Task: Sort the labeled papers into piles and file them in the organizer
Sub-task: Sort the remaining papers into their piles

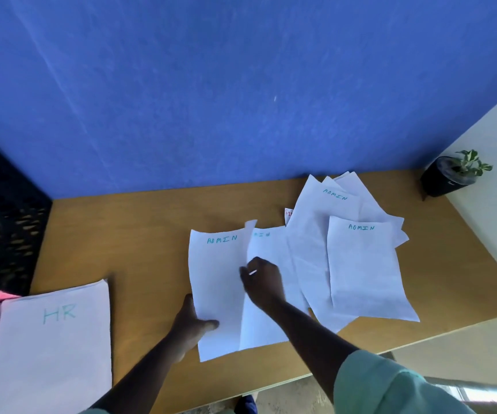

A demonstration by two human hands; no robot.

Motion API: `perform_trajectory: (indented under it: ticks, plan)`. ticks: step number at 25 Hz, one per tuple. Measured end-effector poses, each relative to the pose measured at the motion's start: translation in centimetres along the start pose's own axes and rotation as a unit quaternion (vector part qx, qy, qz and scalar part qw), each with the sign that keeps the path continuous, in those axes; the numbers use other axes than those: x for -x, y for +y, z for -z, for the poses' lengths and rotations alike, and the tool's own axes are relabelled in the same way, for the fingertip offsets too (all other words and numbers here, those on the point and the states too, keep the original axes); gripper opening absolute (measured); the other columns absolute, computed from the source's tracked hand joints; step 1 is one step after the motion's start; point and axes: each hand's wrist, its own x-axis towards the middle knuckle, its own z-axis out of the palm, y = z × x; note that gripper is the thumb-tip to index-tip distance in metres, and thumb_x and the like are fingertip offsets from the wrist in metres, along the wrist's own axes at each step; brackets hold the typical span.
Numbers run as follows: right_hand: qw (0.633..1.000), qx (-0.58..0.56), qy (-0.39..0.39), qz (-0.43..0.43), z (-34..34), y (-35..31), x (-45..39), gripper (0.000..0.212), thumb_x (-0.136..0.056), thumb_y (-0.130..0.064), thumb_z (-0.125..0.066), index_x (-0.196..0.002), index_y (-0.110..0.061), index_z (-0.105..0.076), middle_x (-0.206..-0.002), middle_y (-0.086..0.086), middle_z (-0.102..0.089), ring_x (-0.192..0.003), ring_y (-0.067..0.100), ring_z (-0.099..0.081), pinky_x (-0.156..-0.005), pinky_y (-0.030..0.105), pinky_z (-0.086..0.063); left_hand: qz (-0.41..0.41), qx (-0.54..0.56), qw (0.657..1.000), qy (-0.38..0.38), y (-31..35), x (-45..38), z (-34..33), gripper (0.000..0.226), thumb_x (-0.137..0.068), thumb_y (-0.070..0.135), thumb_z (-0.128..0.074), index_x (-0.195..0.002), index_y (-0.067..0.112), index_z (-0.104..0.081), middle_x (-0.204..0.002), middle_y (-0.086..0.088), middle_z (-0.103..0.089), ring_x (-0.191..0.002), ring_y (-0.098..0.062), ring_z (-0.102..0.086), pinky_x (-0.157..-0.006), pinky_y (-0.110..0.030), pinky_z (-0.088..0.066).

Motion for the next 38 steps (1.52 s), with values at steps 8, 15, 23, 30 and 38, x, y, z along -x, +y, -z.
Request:
perform_trajectory:
  ticks: [8, 15, 23, 30, 38]
  plan:
    - [0.975, -0.213, -0.058, -0.010, -1.6, -1.8, 0.3, 0.029, -0.094, -0.050, -0.061, -0.085, -0.024, -0.072, -0.083, -0.012, -0.076, -0.077, 0.004, -0.073, -0.077, 0.034, -0.061, -0.007, 0.006, 0.993, 0.118, 1.3, -0.8, -0.5, 0.052, -0.075, 0.058, -0.075, -0.111, 0.026, -0.057, -0.101, 0.009, -0.068, -0.092, -0.014, -0.066, -0.070, -0.031, -0.053]
    - [0.960, 0.072, 0.172, -0.210, 8.8, 10.7, -1.7, 0.047, -0.093, -0.028, -0.065, -0.137, -0.018, -0.052, -0.150, 0.007, -0.042, -0.140, 0.031, -0.037, -0.107, 0.044, -0.042, -0.014, 0.007, 0.984, 0.177, 1.5, -2.3, -3.0, 0.033, -0.081, 0.042, -0.076, -0.100, 0.020, -0.062, -0.091, 0.003, -0.069, -0.086, -0.021, -0.066, -0.068, -0.034, -0.050]
    - [0.959, 0.231, 0.062, -0.152, 10.0, 14.2, -1.0, 0.039, -0.105, -0.025, -0.042, -0.141, -0.011, -0.046, -0.155, 0.007, -0.038, -0.142, 0.027, -0.038, -0.106, 0.040, -0.045, 0.015, -0.007, 0.974, 0.227, 0.8, -3.0, -3.8, 0.023, -0.083, 0.015, -0.069, -0.104, 0.012, -0.061, -0.097, -0.008, -0.068, -0.086, -0.030, -0.063, -0.073, -0.035, -0.048]
    - [0.982, 0.175, 0.058, -0.042, 7.5, 8.3, 0.3, 0.020, -0.098, -0.020, -0.042, -0.097, -0.014, -0.061, -0.103, 0.003, -0.067, -0.093, 0.025, -0.067, -0.077, 0.035, -0.056, 0.020, 0.021, 0.981, 0.192, 1.2, -2.4, -3.2, 0.029, -0.083, 0.007, -0.062, -0.111, 0.013, -0.056, -0.099, -0.007, -0.065, -0.085, -0.025, -0.063, -0.070, -0.036, -0.053]
    - [0.988, -0.108, -0.109, 0.022, -1.1, 0.4, 2.6, 0.017, -0.096, -0.039, -0.062, -0.096, -0.025, -0.072, -0.107, -0.009, -0.076, -0.089, 0.007, -0.073, -0.083, 0.026, -0.058, 0.009, 0.179, 0.975, 0.132, 2.3, -1.8, -3.2, 0.043, -0.097, 0.056, -0.046, -0.112, 0.019, -0.063, -0.101, -0.002, -0.073, -0.094, -0.026, -0.070, -0.088, -0.047, -0.056]
